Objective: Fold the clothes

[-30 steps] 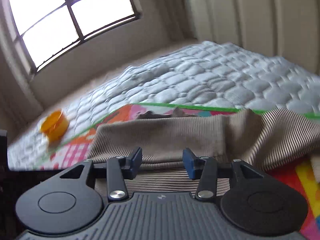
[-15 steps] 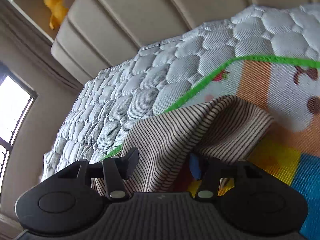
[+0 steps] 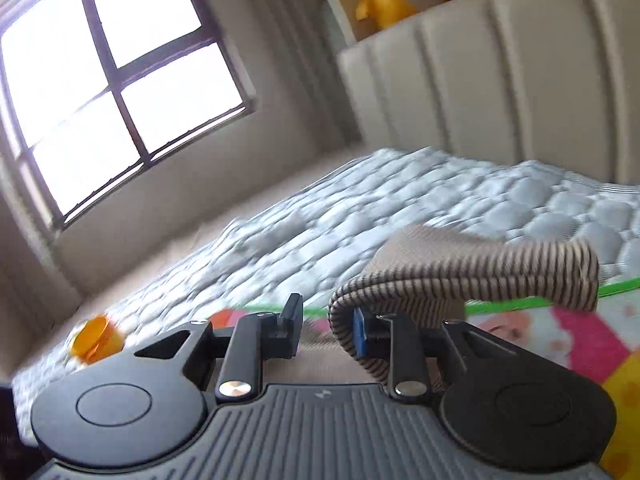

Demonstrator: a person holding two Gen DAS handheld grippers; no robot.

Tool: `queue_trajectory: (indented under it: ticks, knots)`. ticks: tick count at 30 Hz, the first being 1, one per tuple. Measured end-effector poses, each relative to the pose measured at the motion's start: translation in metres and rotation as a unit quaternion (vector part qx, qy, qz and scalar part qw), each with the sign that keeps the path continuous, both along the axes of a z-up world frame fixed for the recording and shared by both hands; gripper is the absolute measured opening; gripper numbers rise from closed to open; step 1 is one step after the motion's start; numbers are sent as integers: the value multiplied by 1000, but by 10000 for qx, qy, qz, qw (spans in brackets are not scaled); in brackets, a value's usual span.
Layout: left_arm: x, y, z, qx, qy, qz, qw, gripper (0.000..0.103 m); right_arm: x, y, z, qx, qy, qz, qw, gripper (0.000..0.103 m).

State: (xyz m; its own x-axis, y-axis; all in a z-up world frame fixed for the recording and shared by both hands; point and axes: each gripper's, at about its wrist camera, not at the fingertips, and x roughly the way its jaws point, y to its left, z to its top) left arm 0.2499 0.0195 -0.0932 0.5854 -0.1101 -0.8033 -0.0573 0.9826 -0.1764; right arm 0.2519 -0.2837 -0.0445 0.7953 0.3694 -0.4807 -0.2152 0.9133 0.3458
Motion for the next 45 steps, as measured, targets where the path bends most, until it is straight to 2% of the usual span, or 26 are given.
queue_trajectory:
  ticks: [2,4,7,8,9,13,15,16,18,20,21,22,23,25,26,28,31,32,34,35,37,39,40,41,43,45]
  knots:
    - [0,2,1,-43,-13,13,10000,103,-9,44,-15,-429,237,799,9956,26]
    - [-1,6,3,-126,-22,76,9999,103,-24,82,-29,-1069,298,1404,9839,26]
    - [0,16,6,-258,-26,275,9993,103,-46,105,-34,-1689,67,1832,9684,32]
    - [1,21,6,-320,-20,359,9988,103,-49,107,-32,-1783,-12,1828,9668,39]
    - [2,25,7,-393,-5,448,9982,103,-49,104,-29,-1765,-34,1747,9687,45]
    - [4,33,6,-725,1,550,9958,103,-35,73,-8,-1229,35,1105,9862,55]
    - [2,31,10,-1010,-119,425,9939,103,-27,51,3,-902,62,653,9938,66]
    - [1,30,12,-1160,-187,351,9925,103,-24,39,5,-766,93,425,9961,67]
    - [-2,24,17,-1622,-291,4,9863,101,-18,15,8,-514,172,-20,9985,69]
    - [-6,9,19,-2055,-259,-565,9767,93,-12,-1,6,-383,328,-376,9980,70]
    - [-7,1,18,-2113,-210,-768,9742,89,-11,-7,3,-341,411,-501,9973,70]
    - [-9,-8,16,-2025,-125,-896,9751,88,-10,-11,0,-308,491,-577,9966,70]
    - [-9,-15,12,-1871,-42,-929,9779,87,-9,-12,-3,-297,546,-615,9962,70]
    - [-9,-25,1,-1557,114,-897,9836,76,-7,-13,-7,-302,602,-633,9957,70]
    - [-8,-27,-4,-1497,154,-834,9851,74,-7,-12,-8,-316,598,-610,9958,70]
    - [-8,-25,-3,-1655,94,-799,9829,75,-7,-9,-8,-395,539,-585,9960,71]
    - [-11,-18,8,-2123,-230,-876,9730,84,-7,-8,-7,-446,484,-600,9960,76]
    - [-11,-16,11,-2219,-337,-873,9706,84,-6,-8,-6,-451,483,-622,9959,76]
    - [-7,-17,10,-2164,-358,-838,9720,78,-5,-9,-5,-474,472,-678,9955,76]
    - [-3,-19,6,-1989,-316,-811,9762,72,-5,-10,-4,-477,442,-715,9953,76]
    - [3,-25,-3,-1531,-210,-750,9851,39,-4,-14,1,-416,355,-782,9954,76]
    - [3,-31,-8,-1012,-275,-696,9920,29,-5,-19,7,-332,238,-844,9956,76]
    - [1,-36,-7,-660,-440,-752,9940,25,-5,-23,10,-290,184,-889,9954,76]
    - [0,-43,-1,-329,-650,-881,9934,22,-5,-27,13,-236,142,-940,9952,76]
    - [-2,-60,13,303,-1075,-1163,9869,18,-5,-34,15,-135,109,-1022,9946,76]
    - [0,-72,37,586,-1595,-1323,9765,18,-5,-40,16,-100,82,-1109,9937,76]
